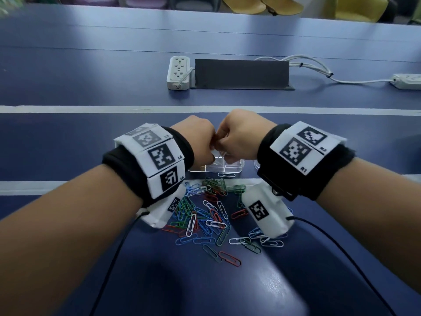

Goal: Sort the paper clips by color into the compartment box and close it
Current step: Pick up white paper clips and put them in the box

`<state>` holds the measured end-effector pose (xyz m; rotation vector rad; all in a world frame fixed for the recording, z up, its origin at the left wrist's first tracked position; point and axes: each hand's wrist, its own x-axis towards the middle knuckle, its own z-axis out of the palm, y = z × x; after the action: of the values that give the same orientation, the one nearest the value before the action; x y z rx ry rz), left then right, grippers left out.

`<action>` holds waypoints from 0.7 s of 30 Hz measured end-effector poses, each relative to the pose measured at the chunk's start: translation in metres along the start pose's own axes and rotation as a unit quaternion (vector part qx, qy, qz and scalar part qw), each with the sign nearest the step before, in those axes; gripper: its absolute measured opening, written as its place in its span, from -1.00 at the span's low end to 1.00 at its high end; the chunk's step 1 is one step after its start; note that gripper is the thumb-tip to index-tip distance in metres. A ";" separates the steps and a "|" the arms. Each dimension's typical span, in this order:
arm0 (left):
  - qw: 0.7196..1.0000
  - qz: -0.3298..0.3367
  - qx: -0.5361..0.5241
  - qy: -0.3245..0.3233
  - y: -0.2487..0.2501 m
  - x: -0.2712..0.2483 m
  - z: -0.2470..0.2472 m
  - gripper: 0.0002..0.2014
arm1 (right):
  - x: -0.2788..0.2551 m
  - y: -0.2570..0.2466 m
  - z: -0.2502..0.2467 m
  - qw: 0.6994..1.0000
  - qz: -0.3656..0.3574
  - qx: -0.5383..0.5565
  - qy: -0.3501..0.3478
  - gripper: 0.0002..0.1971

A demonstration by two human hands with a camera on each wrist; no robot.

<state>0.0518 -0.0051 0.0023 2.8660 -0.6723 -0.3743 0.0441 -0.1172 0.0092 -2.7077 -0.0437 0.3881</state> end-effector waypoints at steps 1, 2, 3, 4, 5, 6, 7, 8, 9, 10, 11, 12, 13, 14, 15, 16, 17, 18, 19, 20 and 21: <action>1.000 -0.006 -0.007 -0.001 -0.001 -0.001 -0.001 -0.72 | 0.001 0.000 0.000 1.000 0.001 0.008 0.000 -0.86; 1.000 -0.011 -0.015 -0.003 -0.002 -0.001 -0.003 -0.70 | 0.002 -0.001 0.000 1.000 0.003 0.015 -0.001 -0.86; 1.000 -0.015 -0.025 -0.004 -0.003 -0.002 -0.005 -0.69 | 0.002 -0.001 -0.001 1.000 0.003 0.022 -0.002 -0.87; 0.999 -0.020 -0.037 -0.005 -0.003 -0.003 -0.007 -0.68 | 0.002 -0.002 -0.002 1.000 0.005 0.030 -0.001 -0.87; 0.999 -0.023 -0.049 -0.004 -0.004 -0.004 -0.009 -0.67 | 0.002 -0.003 -0.003 0.999 0.007 0.038 0.002 -0.88; 0.998 -0.025 -0.062 0.000 -0.004 -0.005 -0.011 -0.65 | 0.001 -0.005 -0.004 0.999 0.009 0.046 0.006 -0.89; 0.997 -0.025 -0.073 0.005 -0.005 -0.006 -0.011 -0.62 | 0.001 -0.006 -0.005 0.999 0.010 0.052 0.009 -0.89; 0.996 -0.024 -0.084 0.010 -0.005 -0.006 -0.012 -0.58 | 0.000 -0.007 -0.006 0.998 0.011 0.056 0.012 -0.88; 0.995 -0.022 -0.098 0.014 -0.005 -0.007 -0.013 -0.55 | -0.001 -0.008 -0.008 0.998 0.012 0.056 0.013 -0.88; 0.994 -0.021 -0.110 0.016 -0.005 -0.008 -0.013 -0.52 | -0.002 -0.009 -0.008 0.999 0.015 0.051 0.010 -0.90; 0.993 -0.019 -0.119 0.018 -0.004 -0.009 -0.013 -0.51 | -0.003 -0.011 -0.008 0.999 0.018 0.043 0.005 -0.93; 0.992 -0.016 -0.123 0.020 -0.004 -0.009 -0.014 -0.50 | -0.005 -0.011 -0.008 0.999 0.020 0.038 0.002 -0.96; 0.992 -0.012 -0.127 0.020 -0.003 -0.009 -0.014 -0.49 | -0.006 -0.011 -0.008 0.999 0.022 0.035 -0.001 -0.97; 0.991 -0.009 -0.133 0.019 -0.003 -0.009 -0.013 -0.48 | -0.007 -0.011 -0.008 0.999 0.022 0.043 -0.001 -0.94; 0.990 -0.008 -0.142 0.016 -0.004 -0.009 -0.013 -0.48 | -0.008 -0.012 -0.009 0.998 0.023 0.063 -0.001 -0.85; 0.988 -0.008 -0.154 0.015 -0.005 -0.009 -0.013 -0.47 | -0.009 -0.012 -0.009 0.996 0.025 0.081 -0.001 -0.76; 0.986 -0.010 -0.165 0.016 -0.007 -0.008 -0.013 -0.46 | -0.010 -0.011 -0.010 0.996 0.026 0.088 -0.001 -0.71; 0.985 -0.013 -0.174 0.020 -0.009 -0.008 -0.013 -0.46 | -0.012 -0.010 -0.010 0.996 0.026 0.087 0.001 -0.69; 0.984 -0.016 -0.176 0.028 -0.012 -0.008 -0.013 -0.48 | -0.013 -0.009 -0.010 0.996 0.025 0.087 0.002 -0.68; 0.985 -0.018 -0.169 0.039 -0.015 -0.009 -0.013 -0.53 | -0.014 -0.006 -0.009 0.996 0.024 0.090 0.003 -0.66; 0.988 -0.018 -0.148 0.050 -0.017 -0.009 -0.014 -0.61 | -0.015 -0.005 -0.008 0.996 0.023 0.087 0.004 -0.65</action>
<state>0.0549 0.0160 0.0136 2.5972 -0.5011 -0.3041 0.0323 -0.1172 0.0221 -2.5424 0.0527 0.3759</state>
